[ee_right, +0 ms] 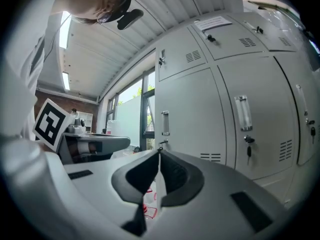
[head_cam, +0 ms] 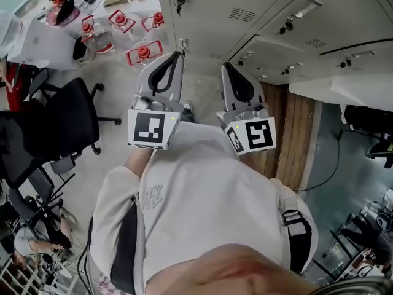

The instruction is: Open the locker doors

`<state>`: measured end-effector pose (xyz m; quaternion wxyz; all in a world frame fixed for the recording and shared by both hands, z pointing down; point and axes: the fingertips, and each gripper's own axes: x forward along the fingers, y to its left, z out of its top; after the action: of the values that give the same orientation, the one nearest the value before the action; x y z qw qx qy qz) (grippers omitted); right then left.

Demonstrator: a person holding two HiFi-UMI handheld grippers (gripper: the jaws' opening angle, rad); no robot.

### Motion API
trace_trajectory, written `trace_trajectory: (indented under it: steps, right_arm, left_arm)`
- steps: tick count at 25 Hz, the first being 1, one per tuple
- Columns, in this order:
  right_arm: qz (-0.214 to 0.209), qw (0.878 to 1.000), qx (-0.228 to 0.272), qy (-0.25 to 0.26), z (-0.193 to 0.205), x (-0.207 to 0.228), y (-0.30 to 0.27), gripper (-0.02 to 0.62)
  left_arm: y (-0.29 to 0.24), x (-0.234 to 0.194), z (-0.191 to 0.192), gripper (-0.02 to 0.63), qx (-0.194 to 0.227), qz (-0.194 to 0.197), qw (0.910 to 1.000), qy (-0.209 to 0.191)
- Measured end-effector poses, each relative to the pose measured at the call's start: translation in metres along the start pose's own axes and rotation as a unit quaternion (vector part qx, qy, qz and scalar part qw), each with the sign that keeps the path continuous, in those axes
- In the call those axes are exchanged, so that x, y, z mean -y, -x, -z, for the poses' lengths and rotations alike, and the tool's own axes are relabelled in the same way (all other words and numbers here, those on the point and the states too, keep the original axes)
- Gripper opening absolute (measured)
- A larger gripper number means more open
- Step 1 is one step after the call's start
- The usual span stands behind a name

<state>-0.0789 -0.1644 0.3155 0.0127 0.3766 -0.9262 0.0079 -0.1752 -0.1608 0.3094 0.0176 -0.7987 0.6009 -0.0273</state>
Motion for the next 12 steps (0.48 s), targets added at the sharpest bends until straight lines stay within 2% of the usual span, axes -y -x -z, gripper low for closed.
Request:
trace_trajectory:
  steps: [4, 12]
  right_arm:
    - [0.002, 1.000, 0.015, 0.005, -0.010, -0.002, -0.041, 0.015]
    - [-0.018, 0.999, 0.033, 0.030, -0.023, -0.012, -0.096, 0.015]
  left_arm:
    - [-0.015, -0.034, 0.002, 0.002, -0.001, -0.001, 1.0000, -0.001]
    - [-0.020, -0.069, 0.011, 0.002, 0.004, -0.019, 0.9995, 0.024]
